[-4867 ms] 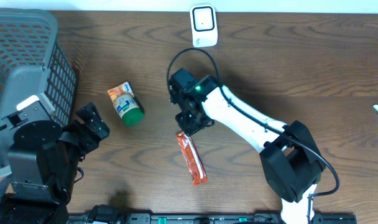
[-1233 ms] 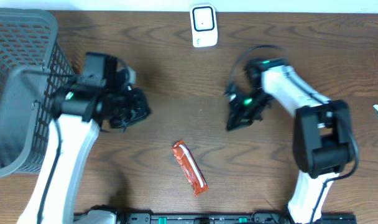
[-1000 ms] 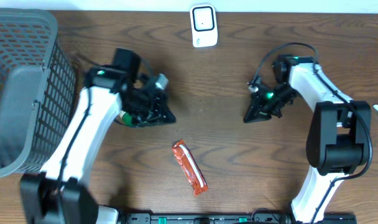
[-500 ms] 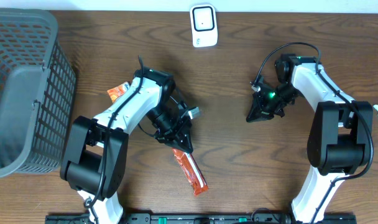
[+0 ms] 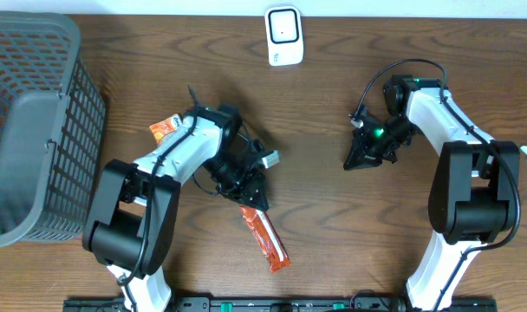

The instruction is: Scan the item barcode

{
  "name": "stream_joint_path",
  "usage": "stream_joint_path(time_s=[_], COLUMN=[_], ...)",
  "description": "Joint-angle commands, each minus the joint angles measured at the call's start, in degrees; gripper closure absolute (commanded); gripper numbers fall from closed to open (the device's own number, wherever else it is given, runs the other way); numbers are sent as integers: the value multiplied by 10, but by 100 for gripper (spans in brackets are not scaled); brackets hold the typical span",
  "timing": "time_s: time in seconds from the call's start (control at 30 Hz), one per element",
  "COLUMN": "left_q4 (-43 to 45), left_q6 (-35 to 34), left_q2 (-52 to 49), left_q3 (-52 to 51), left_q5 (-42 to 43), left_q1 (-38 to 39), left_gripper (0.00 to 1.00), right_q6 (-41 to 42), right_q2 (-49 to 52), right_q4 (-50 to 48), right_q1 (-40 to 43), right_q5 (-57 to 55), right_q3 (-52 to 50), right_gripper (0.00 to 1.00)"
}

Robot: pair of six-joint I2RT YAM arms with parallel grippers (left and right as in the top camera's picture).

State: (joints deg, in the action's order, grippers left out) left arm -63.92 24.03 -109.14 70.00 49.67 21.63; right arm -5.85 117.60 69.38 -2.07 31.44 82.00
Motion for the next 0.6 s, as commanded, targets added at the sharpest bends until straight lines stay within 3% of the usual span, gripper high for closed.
stream_joint_path(time_s=[0.0, 0.3, 0.57], left_q4=[57, 182, 189], left_q6=[-31, -157, -262], left_q2=[-3, -10, -26], left_q3=[-38, -99, -129], left_q5=[11, -9, -101], left_q1=[-2, -2, -4], left_gripper=[92, 92, 93], right_q6=[4, 4, 4], right_q2=[-17, -17, -17], right_q4=[0, 0, 3], right_q1=[-4, -4, -4], right_q5=[1, 1, 1], right_q3=[2, 2, 2], right_gripper=[99, 99, 99])
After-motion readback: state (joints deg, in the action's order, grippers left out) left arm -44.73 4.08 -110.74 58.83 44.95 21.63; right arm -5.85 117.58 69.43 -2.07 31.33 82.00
